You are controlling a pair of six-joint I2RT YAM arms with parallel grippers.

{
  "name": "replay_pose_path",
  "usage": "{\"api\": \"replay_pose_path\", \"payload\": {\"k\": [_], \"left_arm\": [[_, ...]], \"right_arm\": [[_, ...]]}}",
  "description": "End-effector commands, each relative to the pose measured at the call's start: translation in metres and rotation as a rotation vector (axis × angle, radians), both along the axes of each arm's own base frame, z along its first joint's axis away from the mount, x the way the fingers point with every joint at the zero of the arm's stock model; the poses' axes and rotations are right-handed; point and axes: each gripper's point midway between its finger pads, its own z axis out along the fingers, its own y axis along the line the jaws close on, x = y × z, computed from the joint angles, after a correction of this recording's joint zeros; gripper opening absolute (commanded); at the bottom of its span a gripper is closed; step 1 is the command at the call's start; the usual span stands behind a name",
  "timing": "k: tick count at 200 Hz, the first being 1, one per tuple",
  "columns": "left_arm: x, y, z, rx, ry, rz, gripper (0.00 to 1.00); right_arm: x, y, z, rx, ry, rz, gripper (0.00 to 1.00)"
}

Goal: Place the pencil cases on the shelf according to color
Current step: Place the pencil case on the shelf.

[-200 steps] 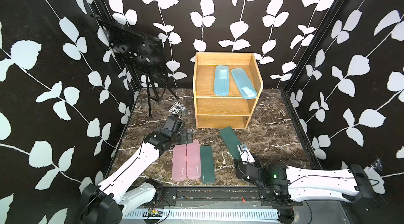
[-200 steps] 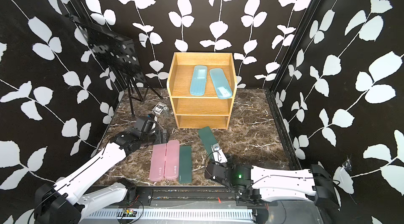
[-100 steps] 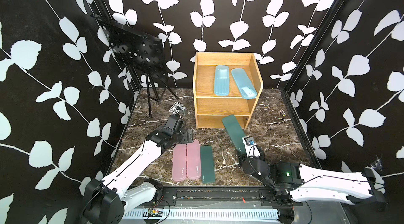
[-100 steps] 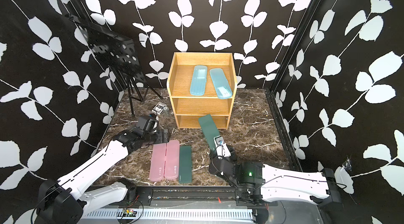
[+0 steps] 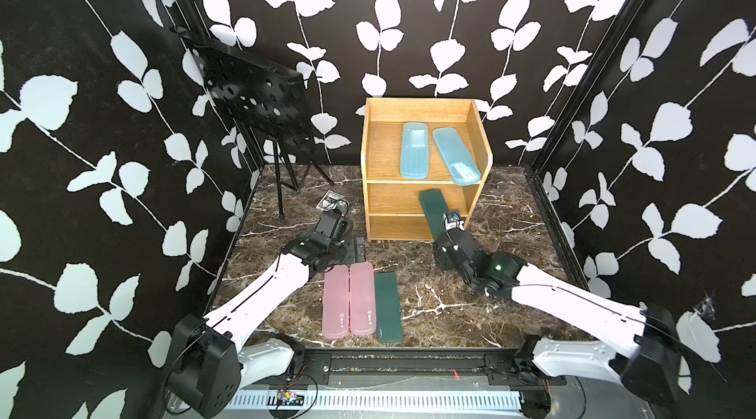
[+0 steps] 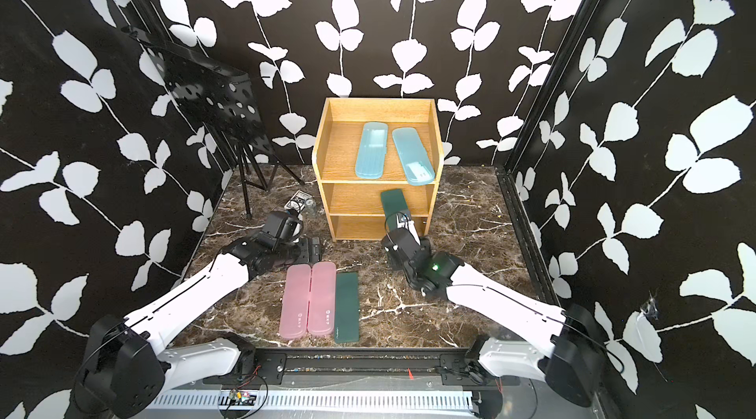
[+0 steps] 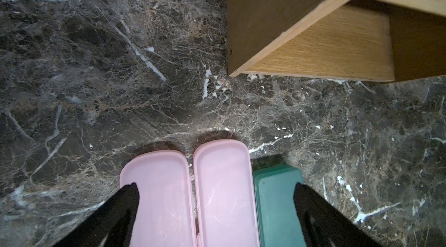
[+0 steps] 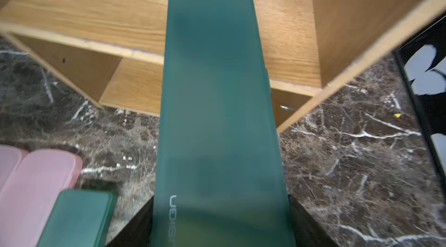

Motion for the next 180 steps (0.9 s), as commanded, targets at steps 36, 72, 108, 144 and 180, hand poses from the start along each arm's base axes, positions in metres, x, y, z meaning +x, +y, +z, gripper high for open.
{"api": "replay_pose_path", "payload": {"k": [36, 72, 108, 144, 180], "left_arm": [[0.005, -0.005, 0.006, -0.013, -0.030, -0.017, 0.99], [0.005, -0.008, 0.002, -0.003, -0.010, -0.042, 0.99], [0.006, -0.008, 0.004, -0.004, -0.020, -0.039, 0.99], [0.004, -0.008, 0.006, -0.019, -0.025, -0.035, 0.99], [0.000, -0.005, 0.009, -0.020, -0.032, -0.033, 0.99]], "right_arm": [[0.049, 0.013, 0.018, 0.127, -0.021, -0.084, 0.66], [0.041, 0.015, 0.019, 0.189, -0.001, -0.078, 0.95], [0.017, 0.001, 0.033, 0.273, -0.009, -0.073, 0.99], [-0.007, -0.012, 0.038, 0.304, 0.028, -0.057, 0.99], [-0.032, -0.027, 0.023, 0.303, 0.068, -0.069, 0.98]]}}
